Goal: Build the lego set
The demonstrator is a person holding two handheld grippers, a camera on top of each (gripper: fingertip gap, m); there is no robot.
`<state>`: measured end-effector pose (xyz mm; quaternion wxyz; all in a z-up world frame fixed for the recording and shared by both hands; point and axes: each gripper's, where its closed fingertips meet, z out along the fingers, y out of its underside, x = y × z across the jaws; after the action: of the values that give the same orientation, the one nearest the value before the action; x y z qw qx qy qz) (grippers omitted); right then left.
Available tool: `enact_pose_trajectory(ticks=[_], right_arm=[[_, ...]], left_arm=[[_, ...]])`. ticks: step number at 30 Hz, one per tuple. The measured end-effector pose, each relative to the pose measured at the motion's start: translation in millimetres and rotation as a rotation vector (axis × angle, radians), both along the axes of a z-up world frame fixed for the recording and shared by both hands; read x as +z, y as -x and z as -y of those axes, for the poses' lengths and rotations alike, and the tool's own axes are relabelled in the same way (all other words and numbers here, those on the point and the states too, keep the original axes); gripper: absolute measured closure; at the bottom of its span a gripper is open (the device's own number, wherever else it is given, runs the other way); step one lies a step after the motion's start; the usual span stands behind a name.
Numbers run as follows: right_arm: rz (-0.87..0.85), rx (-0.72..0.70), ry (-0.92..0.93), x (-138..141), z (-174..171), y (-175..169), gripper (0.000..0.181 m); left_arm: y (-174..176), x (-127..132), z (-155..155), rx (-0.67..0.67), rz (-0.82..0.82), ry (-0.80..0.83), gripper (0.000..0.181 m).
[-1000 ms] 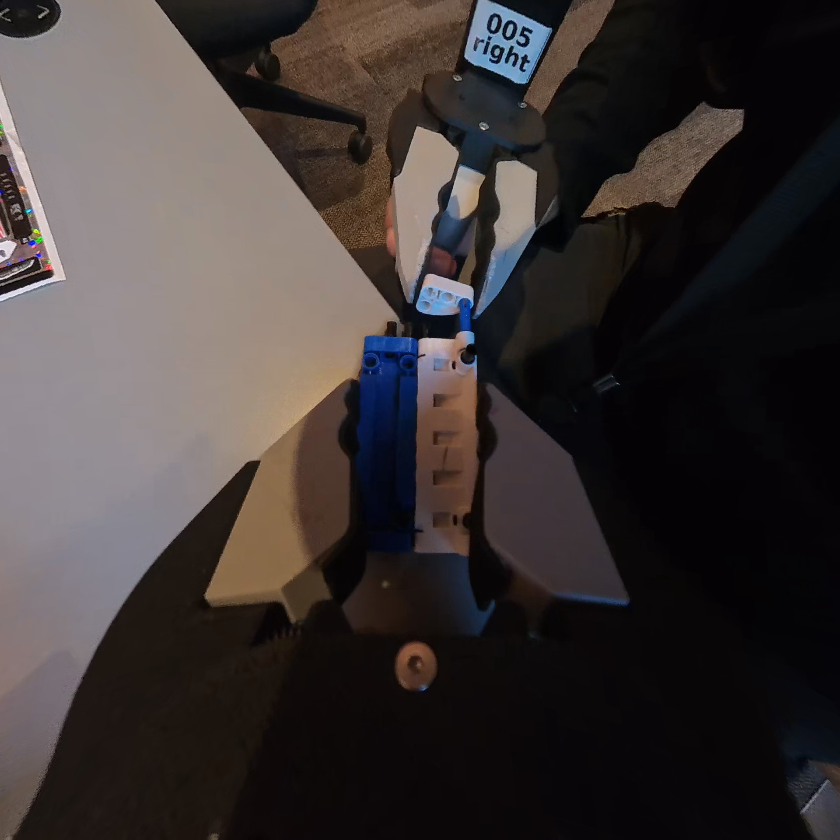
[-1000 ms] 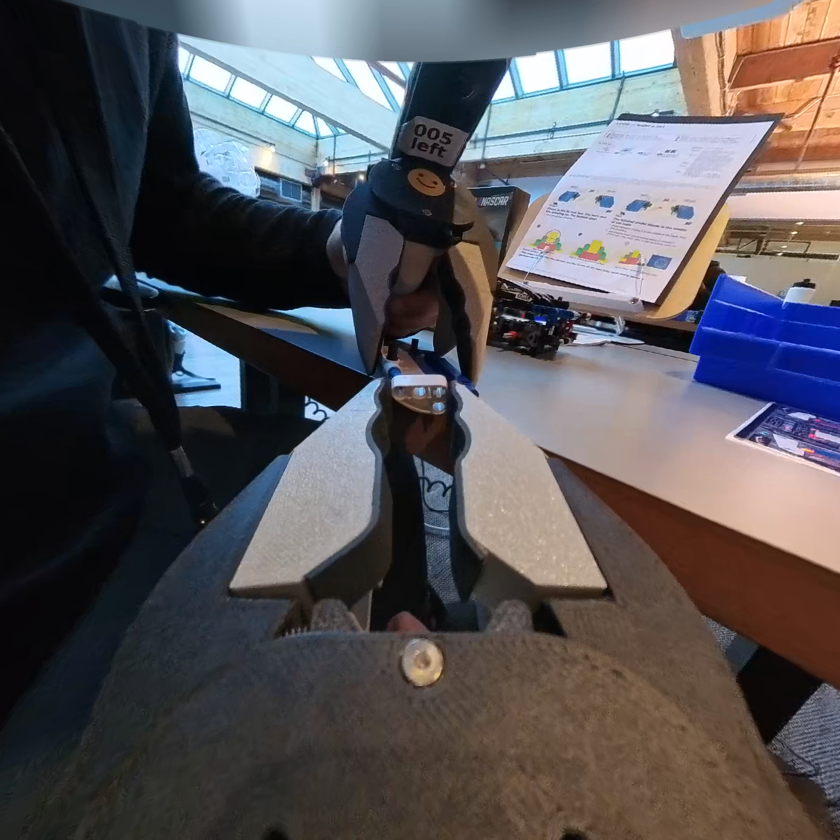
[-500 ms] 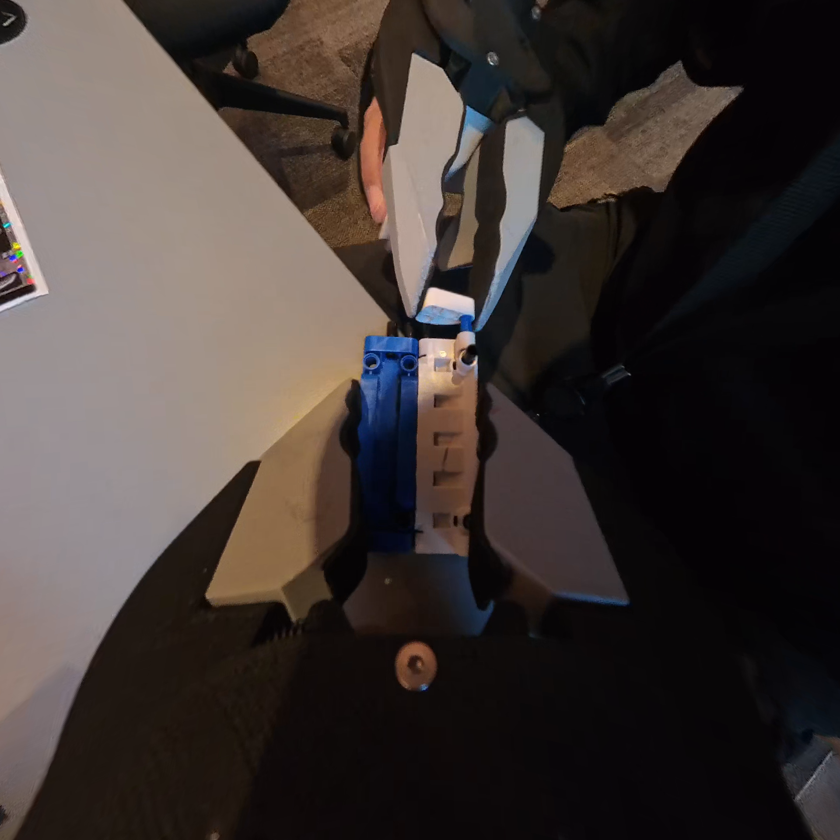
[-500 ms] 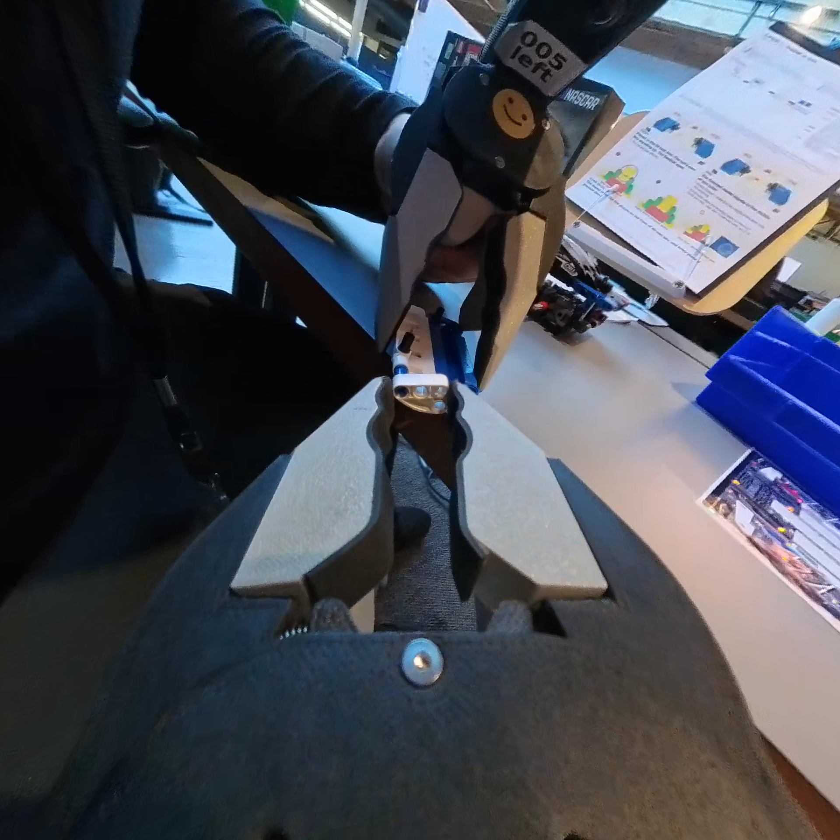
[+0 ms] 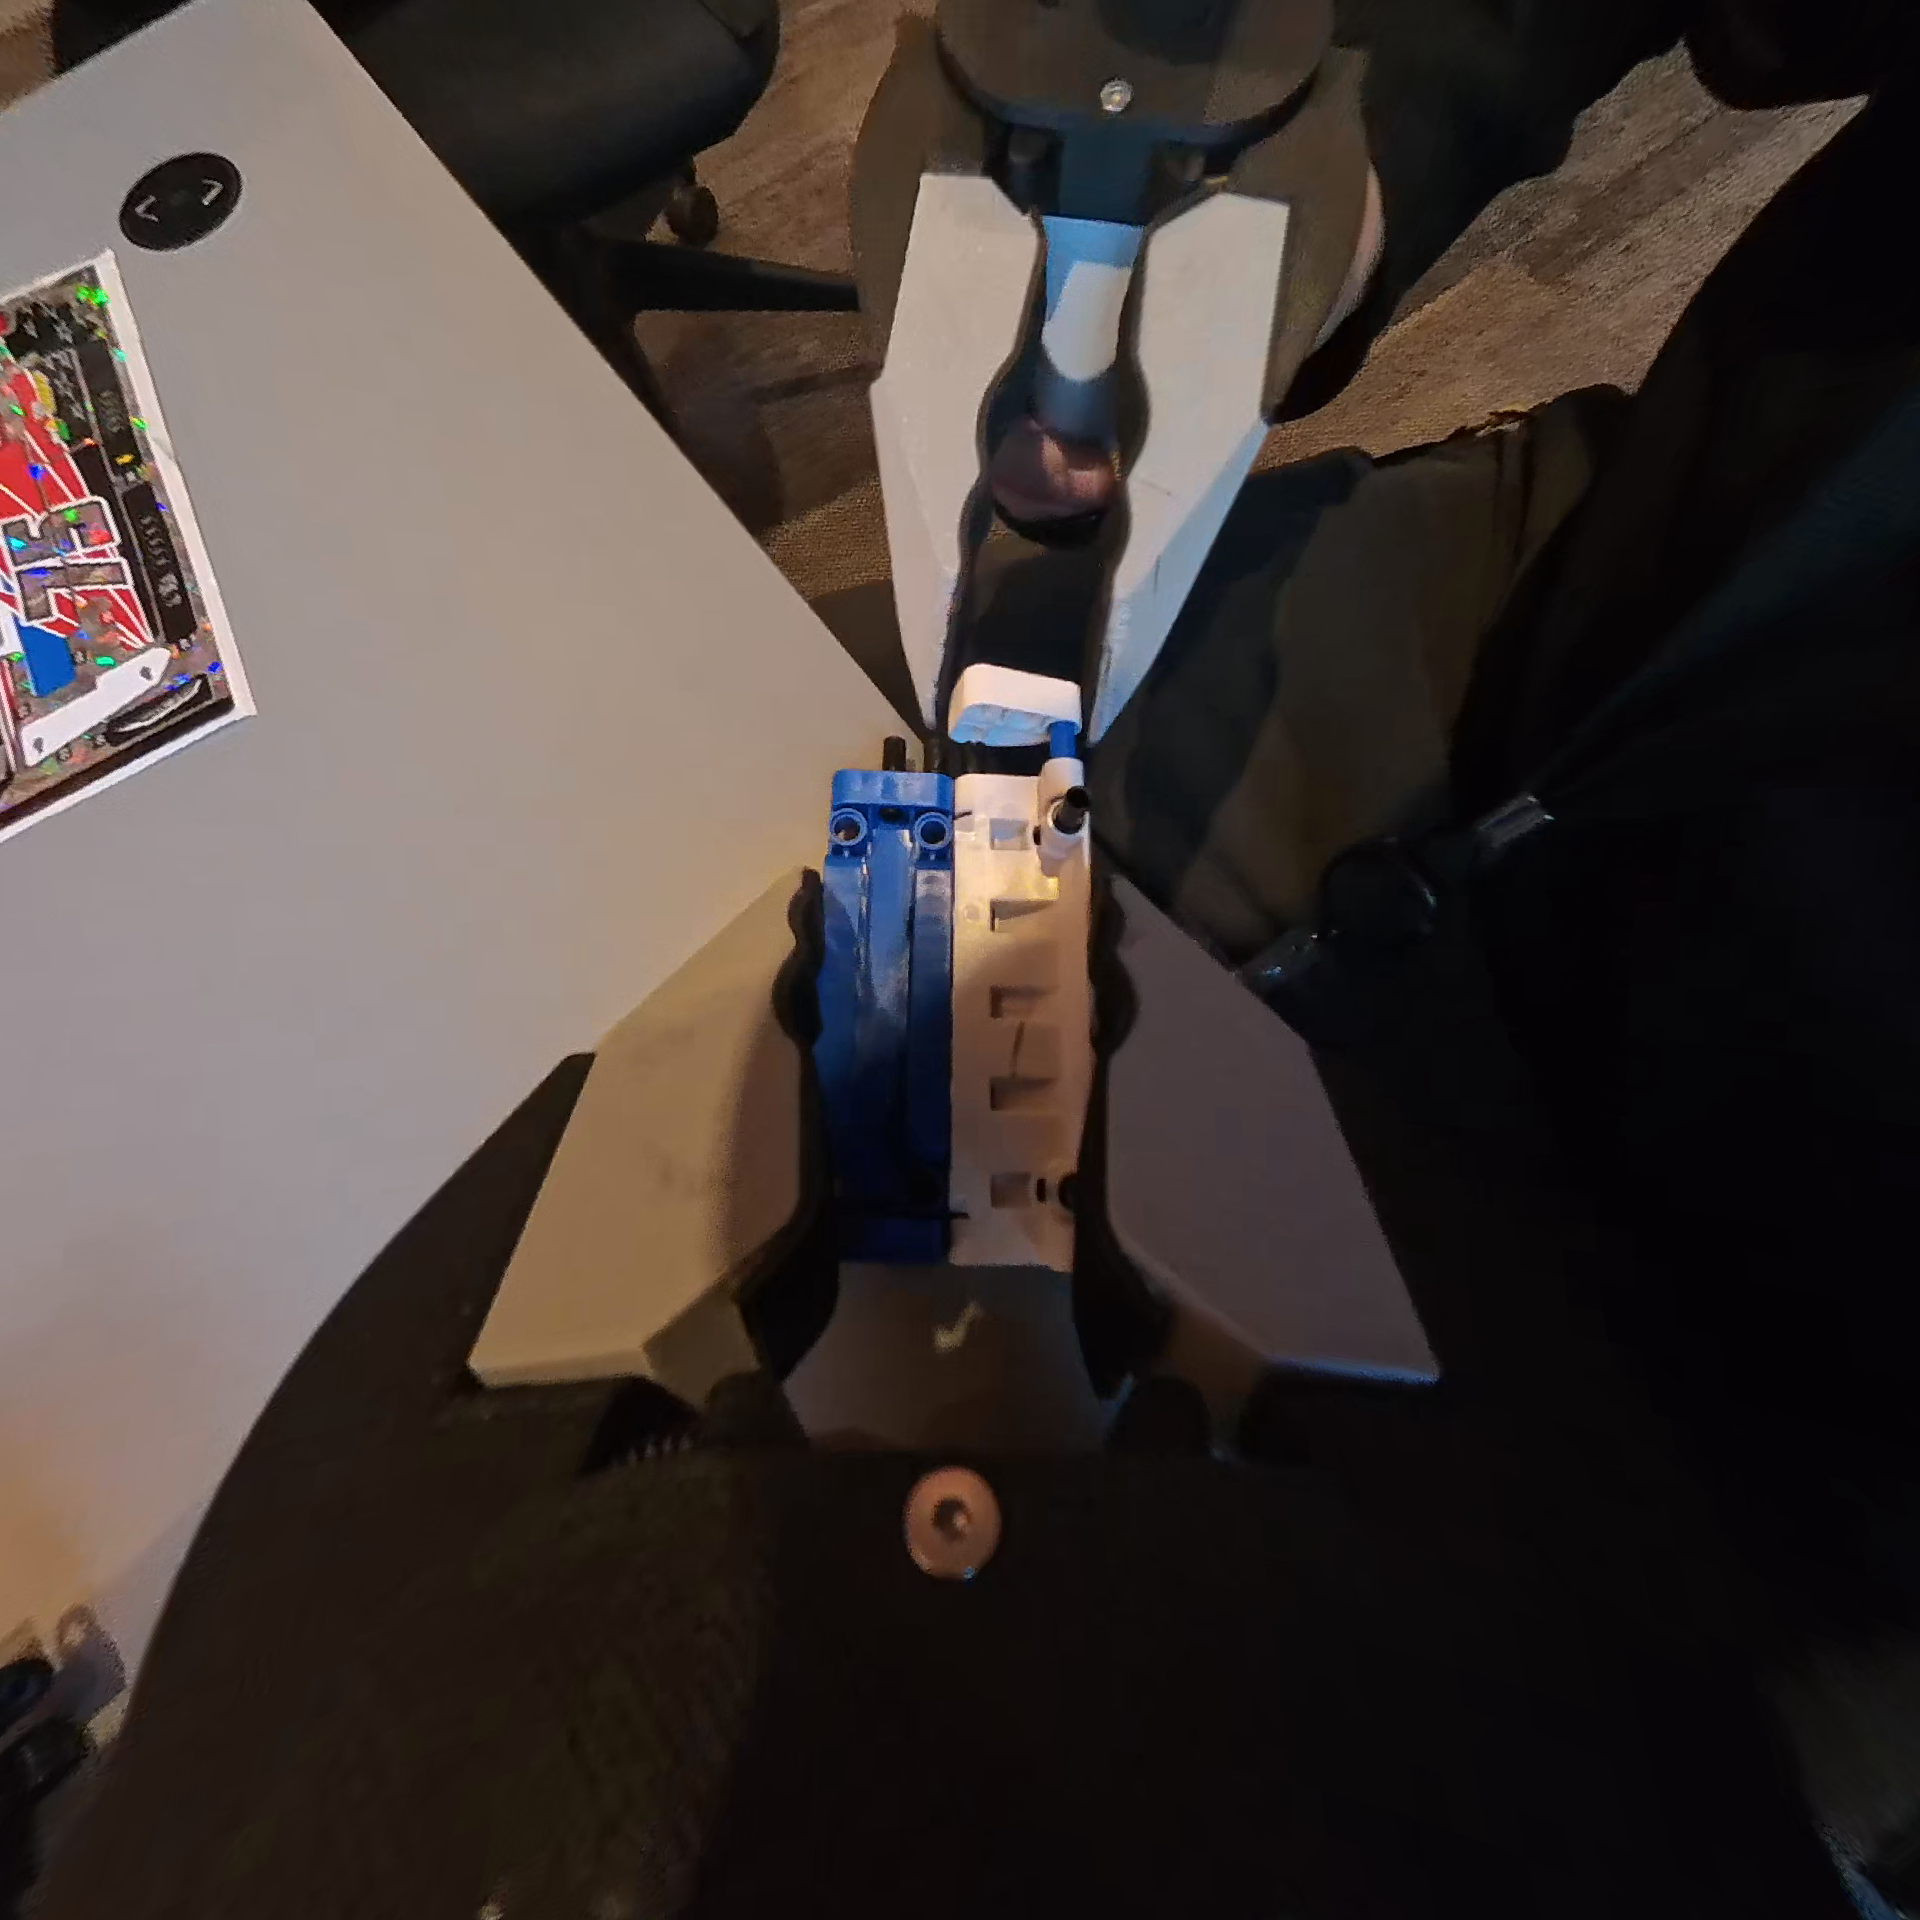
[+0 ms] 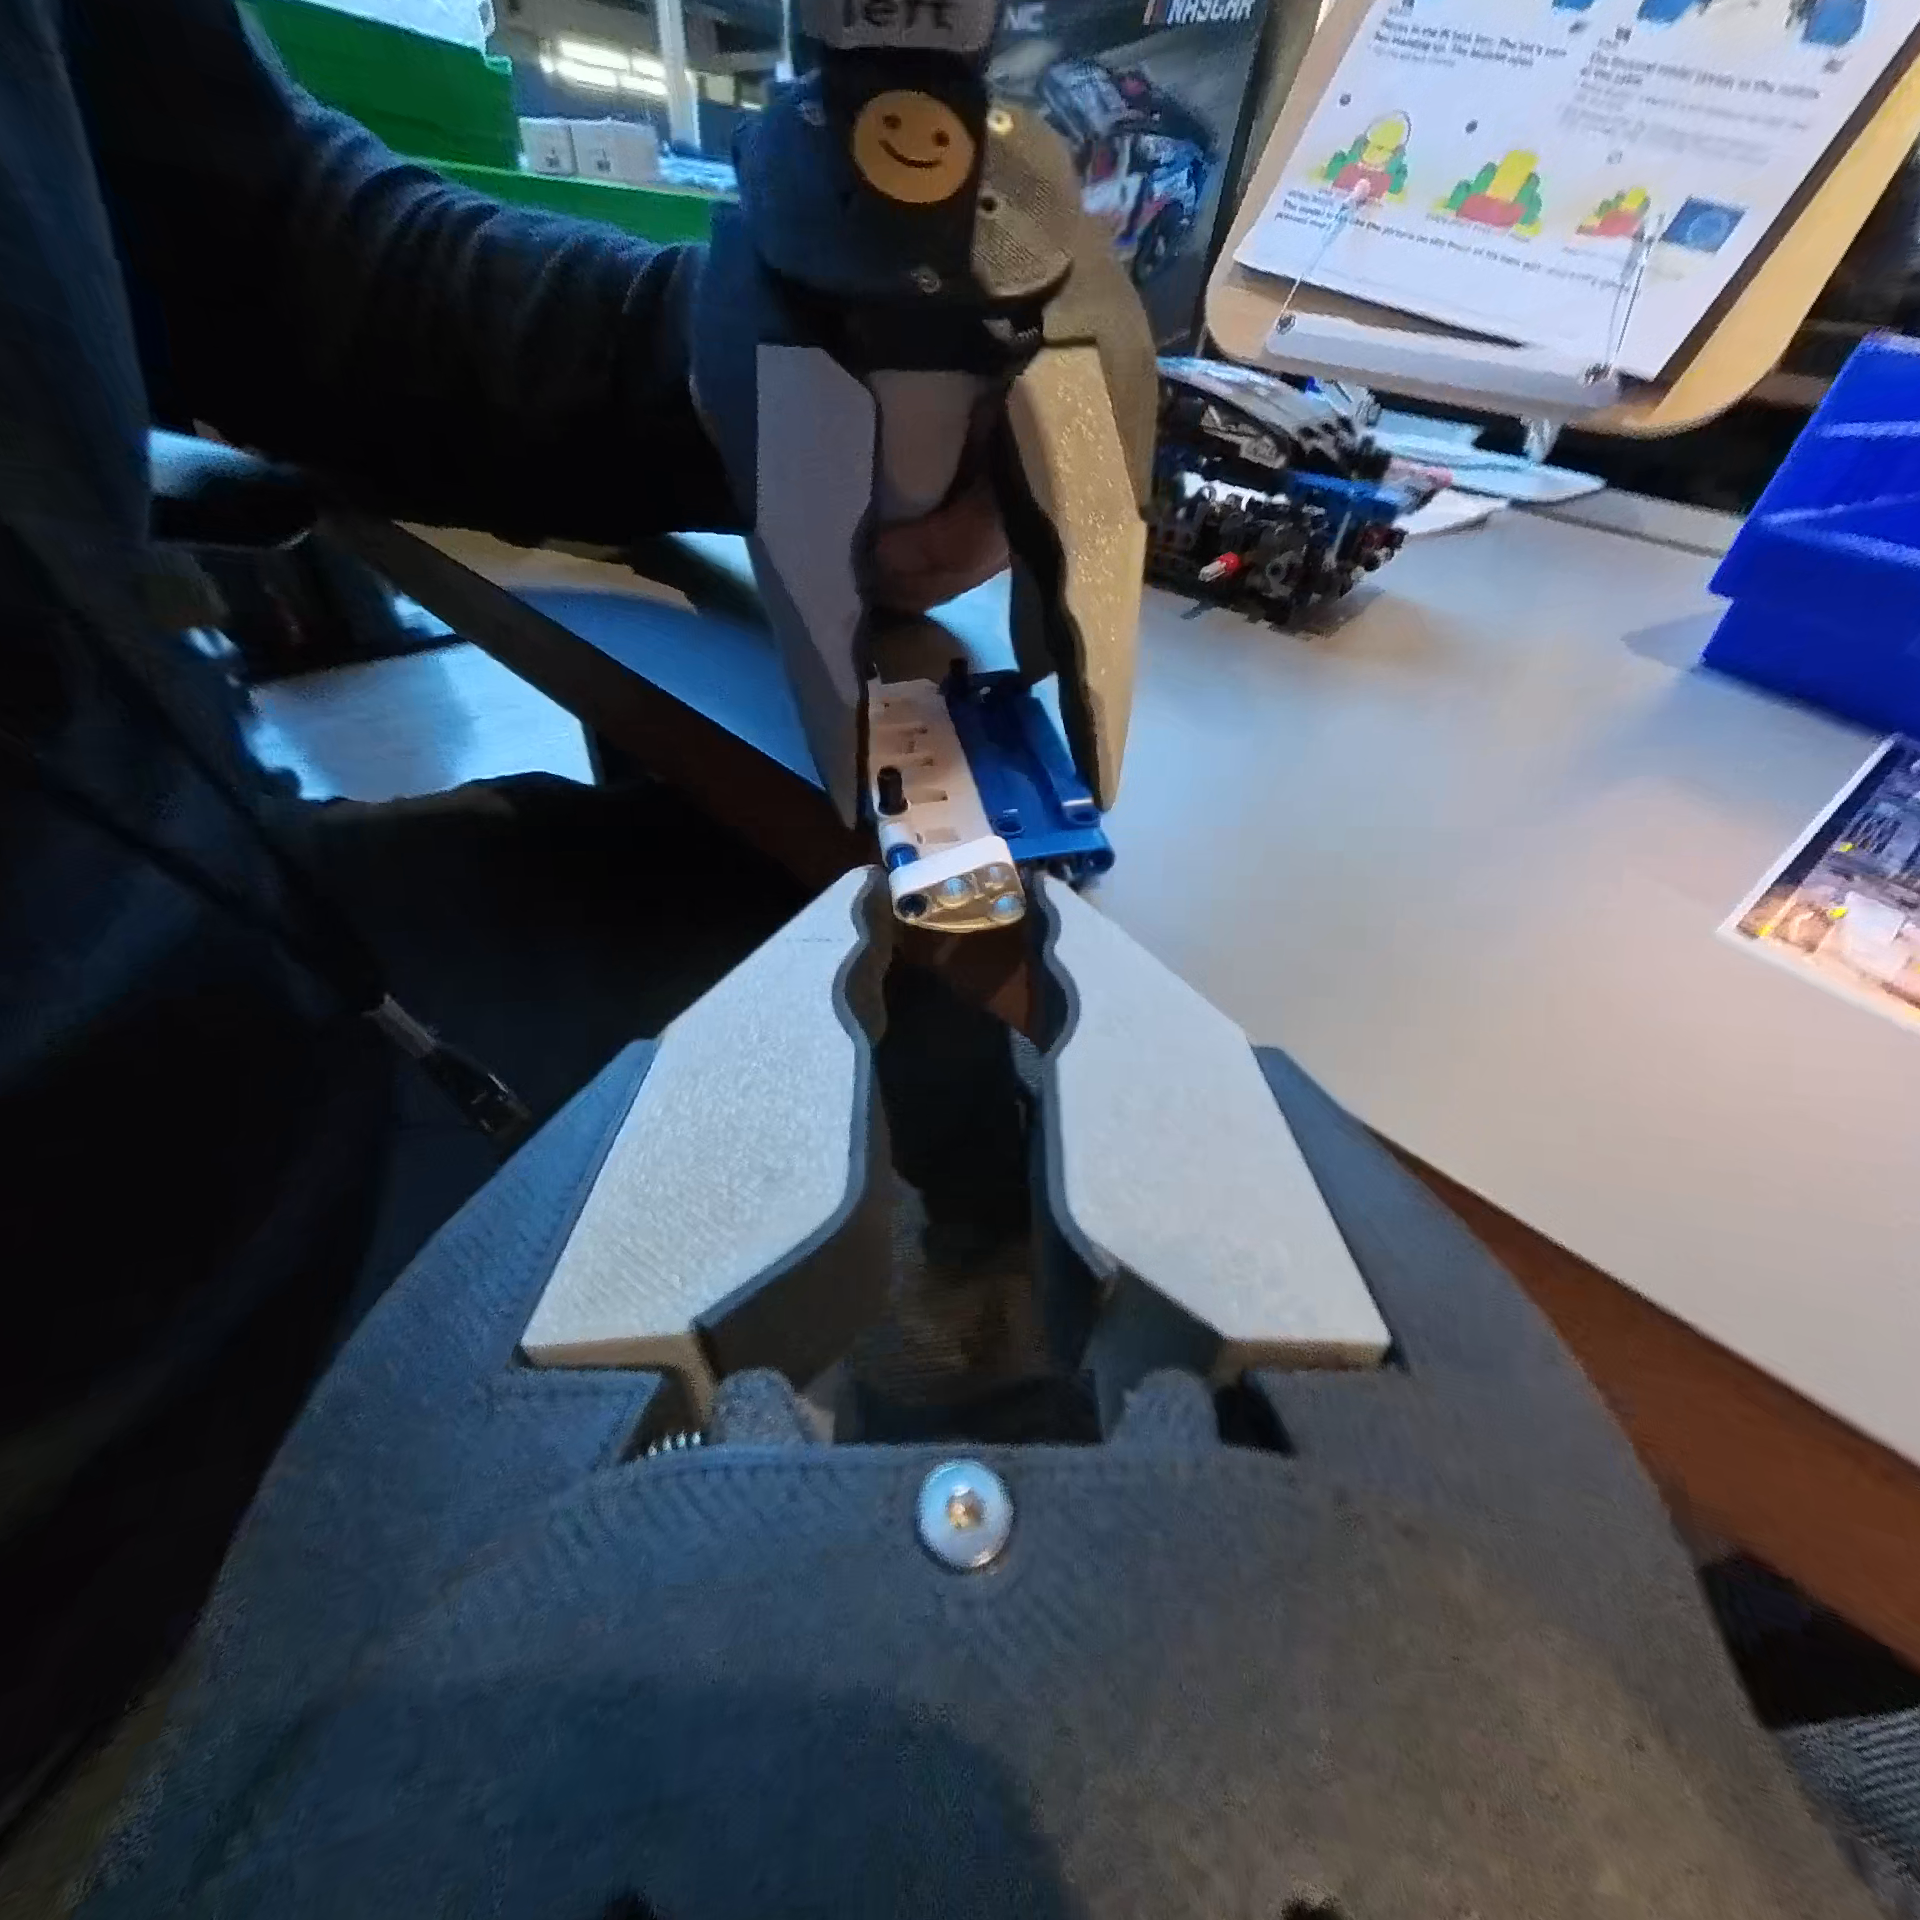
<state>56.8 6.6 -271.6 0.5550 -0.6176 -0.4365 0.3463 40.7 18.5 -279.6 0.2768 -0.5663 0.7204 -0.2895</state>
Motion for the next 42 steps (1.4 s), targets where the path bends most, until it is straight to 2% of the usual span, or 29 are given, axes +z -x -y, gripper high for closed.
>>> enact_pose_trajectory(ticks=[11, 19, 28, 35, 42], right_arm=[[-0.136, 0.058, 0.256, -1.4, -2.9, 0.8, 0.157], [-0.124, 0.048, 0.255, -1.6, -4.8, 0.6, 0.157], [-0.128, 0.046, 0.335, -0.6, -6.5, 0.1, 0.157], [-0.128, 0.032, 0.431, 0.2, -7.6, -2.4, 0.162], [-0.068, 0.040, 0.311, 0.9, -3.9, -4.3, 0.158]], left_arm=[[0.1, 0.1, -3.2, -0.022, 0.000, 0.028, 0.132], [0.0, 0.1, -5.2, -0.023, -0.001, 0.034, 0.132], [-0.4, 0.3, -6.7, -0.008, 0.007, 0.004, 0.132], [-2.8, 1.0, -6.0, -0.017, 0.027, -0.094, 0.132], [-2.7, 1.2, -5.7, -0.020, 0.033, -0.095, 0.132]])
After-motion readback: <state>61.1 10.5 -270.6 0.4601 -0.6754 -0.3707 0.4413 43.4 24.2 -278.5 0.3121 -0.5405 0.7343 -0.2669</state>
